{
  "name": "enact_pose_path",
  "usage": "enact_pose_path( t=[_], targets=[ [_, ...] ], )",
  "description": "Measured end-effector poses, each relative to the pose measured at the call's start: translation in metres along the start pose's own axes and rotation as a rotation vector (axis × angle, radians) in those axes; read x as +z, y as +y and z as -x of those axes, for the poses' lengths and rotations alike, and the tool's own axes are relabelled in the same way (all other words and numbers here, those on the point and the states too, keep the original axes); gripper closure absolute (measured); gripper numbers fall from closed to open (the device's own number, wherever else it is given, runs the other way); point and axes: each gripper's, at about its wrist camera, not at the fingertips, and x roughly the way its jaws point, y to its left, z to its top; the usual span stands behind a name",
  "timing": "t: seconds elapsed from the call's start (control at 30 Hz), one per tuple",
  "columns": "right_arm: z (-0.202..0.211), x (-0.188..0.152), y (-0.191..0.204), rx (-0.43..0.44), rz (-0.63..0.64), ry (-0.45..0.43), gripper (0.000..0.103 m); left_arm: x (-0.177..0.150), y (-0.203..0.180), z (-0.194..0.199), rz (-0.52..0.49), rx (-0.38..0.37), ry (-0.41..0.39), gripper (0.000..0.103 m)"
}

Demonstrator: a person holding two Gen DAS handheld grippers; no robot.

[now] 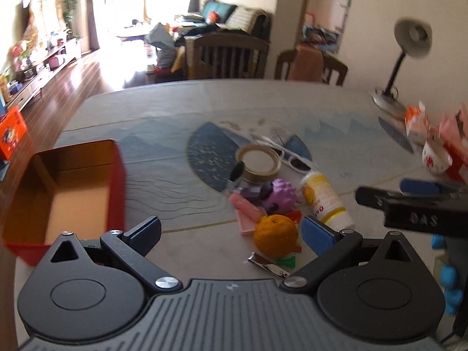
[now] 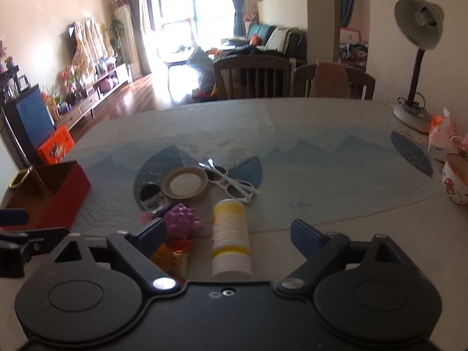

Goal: Organize rigid objects
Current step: 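Close the right tool on the yellow-white bottle while the left tool grasps the orange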

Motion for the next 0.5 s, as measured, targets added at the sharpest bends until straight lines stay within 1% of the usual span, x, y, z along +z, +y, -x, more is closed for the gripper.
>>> enact_pose_path(
  t=[0.1, 0.17, 0.23, 0.3, 0.43, 0.5],
  targets=[
    [-0.022, 0.004, -0.012, 0.016, 0.017, 0.049, 0.016, -0.001, -0.011, -0.019, -0.021, -0.01, 0.033, 0.0],
    [-0.033, 0.005, -0.014, 0.032, 0.039, 0.081, 0.019, -0.002, -0.017, -0.03, -0.029, -0.025, 0.053, 0.0],
    [-0.046, 0.005, -0.02, 0.05, 0.061, 0.118, 0.021, -0.005, -0.024, -0.039, -0.048, -0.021, 0.066, 0.0],
    [-0.057, 0.005, -0.023, 0.068, 0.071, 0.162, 0.024, -0.007, -0.029, -0.05, -0.06, -0.008, 0.09, 0.001],
    [-0.073, 0.003, -0.026, 0.117, 0.088, 0.229, 0.025, -0.01, -0.035, -0.067, -0.046, 0.03, 0.129, 0.001],
    [-0.079, 0.003, -0.026, 0.137, 0.099, 0.253, 0.027, -0.011, -0.035, -0.073, -0.043, 0.035, 0.138, 0.001]
  ],
)
